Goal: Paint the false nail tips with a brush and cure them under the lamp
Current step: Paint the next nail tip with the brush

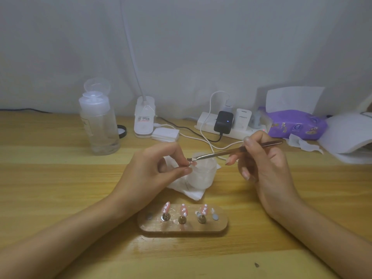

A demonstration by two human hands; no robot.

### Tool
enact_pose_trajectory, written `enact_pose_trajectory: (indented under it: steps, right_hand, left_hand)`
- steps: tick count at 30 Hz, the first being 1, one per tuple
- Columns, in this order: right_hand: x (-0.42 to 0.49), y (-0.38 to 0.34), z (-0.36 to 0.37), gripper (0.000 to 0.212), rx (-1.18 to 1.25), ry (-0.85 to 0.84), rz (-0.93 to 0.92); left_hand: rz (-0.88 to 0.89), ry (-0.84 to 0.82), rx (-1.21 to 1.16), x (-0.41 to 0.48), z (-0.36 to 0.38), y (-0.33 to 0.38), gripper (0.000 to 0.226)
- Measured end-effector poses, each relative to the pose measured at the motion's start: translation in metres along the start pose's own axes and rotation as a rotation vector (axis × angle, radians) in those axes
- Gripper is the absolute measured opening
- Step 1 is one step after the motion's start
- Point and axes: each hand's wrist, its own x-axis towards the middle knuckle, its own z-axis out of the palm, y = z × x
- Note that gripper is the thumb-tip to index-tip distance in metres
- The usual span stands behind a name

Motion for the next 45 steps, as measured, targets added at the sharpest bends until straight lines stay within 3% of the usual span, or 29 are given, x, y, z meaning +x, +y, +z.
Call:
enact_pose_trajectory:
  steps: [6, 10, 16, 21, 26, 31, 37, 41, 45]
  right_hand:
    - [0.001, -0.0006, -0.0037, 0.024, -0.04, 0.084, 0.024]
    - [-0.0008, -0.0019, 0.0008, 0.027, 0.012, 0.011, -0.009]
    - [0.0012, -0.0024, -0.0032, 0.025, -0.065, 0.082, 0.016]
    - [-0.0005, -0.002, -0.0014, 0.026, -0.017, 0.001, -0.042]
    - [0.0029, -0.0003, -0.006, 0.027, -0.063, 0.083, -0.002]
    - [0.0005, -0.0009, -0.0026, 0.026, -0.014, 0.019, -0.052]
    - [0.0019, -0.0024, -0.0055, 0.028, -0.041, 0.105, -0.024]
    - [-0.0002, -0.002, -0.0008, 0.026, -0.022, 0.034, -0.062]
    - [0.0013, -0.0016, -0.0032, 0.028, -0.077, 0.076, -0.025]
  left_hand:
    - [0.0, 0.006, -0.006, -0.0003, 0.0003, 0.0006, 0.016]
    - [0.003, -0.007, -0.015, -0.0003, -0.0001, 0.001, 0.019]
    - [0.016, -0.006, -0.007, -0.0009, 0.0, 0.003, 0.018]
    - [0.021, -0.009, -0.029, -0.0006, -0.0004, 0.0033, 0.017]
    - [0.021, -0.014, -0.033, -0.0007, 0.0, 0.0027, 0.017]
    - [0.023, -0.011, -0.025, 0.0, 0.0003, 0.0019, 0.015]
    - [0.011, -0.004, -0.026, 0.0002, 0.0003, 0.0026, 0.014]
    - [0.008, -0.006, -0.036, 0.0, 0.0, 0.0019, 0.014]
    - [0.002, 0.006, -0.031, -0.0002, -0.0002, 0.0014, 0.015]
